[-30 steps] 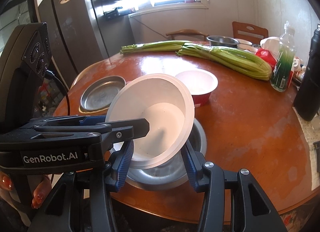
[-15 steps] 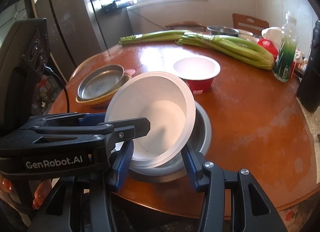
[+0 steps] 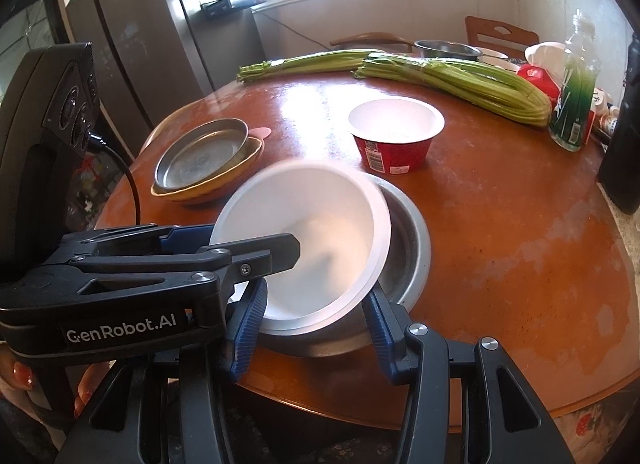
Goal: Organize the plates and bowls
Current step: 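Lower the white paper bowl into the steel bowl with the left tool, then open the left tool to release the paper bowl inside the steel bowl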
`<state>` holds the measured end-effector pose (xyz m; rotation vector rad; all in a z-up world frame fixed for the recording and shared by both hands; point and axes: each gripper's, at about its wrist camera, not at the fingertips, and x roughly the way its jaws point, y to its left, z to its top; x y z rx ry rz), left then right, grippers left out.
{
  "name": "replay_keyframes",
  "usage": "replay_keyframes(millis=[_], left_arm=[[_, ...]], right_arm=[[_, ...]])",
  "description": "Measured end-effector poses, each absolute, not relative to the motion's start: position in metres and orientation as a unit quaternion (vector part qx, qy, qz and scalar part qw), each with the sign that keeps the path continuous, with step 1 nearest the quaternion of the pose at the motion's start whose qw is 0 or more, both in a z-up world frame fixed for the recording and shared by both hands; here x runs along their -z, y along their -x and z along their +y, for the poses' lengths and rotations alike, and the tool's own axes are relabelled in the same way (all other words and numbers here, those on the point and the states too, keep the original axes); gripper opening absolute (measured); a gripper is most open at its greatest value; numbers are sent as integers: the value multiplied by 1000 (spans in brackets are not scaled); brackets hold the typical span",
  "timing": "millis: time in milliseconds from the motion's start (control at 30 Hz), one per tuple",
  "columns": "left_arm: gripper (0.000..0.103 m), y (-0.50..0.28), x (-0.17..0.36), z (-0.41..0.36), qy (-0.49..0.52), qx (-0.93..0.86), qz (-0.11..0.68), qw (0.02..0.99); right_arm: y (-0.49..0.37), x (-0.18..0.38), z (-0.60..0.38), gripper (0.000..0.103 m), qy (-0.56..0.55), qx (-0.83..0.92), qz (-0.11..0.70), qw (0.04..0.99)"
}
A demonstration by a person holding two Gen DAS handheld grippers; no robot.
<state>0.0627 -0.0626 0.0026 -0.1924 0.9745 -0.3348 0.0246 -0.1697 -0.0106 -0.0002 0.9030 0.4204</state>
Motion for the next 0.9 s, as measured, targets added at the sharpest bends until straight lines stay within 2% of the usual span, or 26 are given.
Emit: replay_keyframes(millis=[900], left_arm=[[51,-74,7,-65,83,136,449,879]], right_arm=[[-41,18,-173,51,11,-185,427,885]])
